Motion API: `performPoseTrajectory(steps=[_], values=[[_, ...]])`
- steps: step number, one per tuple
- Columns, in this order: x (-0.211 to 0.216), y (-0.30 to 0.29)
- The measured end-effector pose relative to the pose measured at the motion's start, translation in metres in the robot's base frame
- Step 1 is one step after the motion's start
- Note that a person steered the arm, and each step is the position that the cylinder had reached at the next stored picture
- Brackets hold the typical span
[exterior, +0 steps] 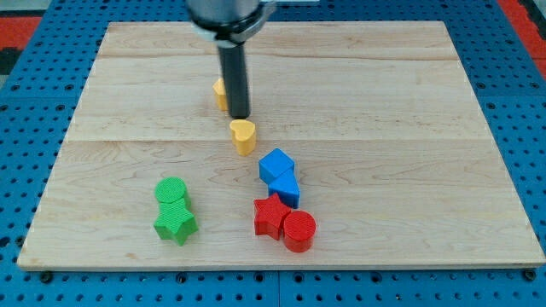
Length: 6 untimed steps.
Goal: Slide the yellow heart to the center left
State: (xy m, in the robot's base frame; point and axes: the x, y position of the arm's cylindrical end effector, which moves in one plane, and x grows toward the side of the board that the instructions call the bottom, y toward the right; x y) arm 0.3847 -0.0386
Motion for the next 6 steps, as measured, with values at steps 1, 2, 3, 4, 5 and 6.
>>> performPoseTrajectory(steps=[1,2,3,4,5,6], values=[[-0.037,-0.031],[-0.053,-0.084],[-0.068,-0.169],[-0.067,-0.132],[-0.045,-0.001],[0.014,0.081]])
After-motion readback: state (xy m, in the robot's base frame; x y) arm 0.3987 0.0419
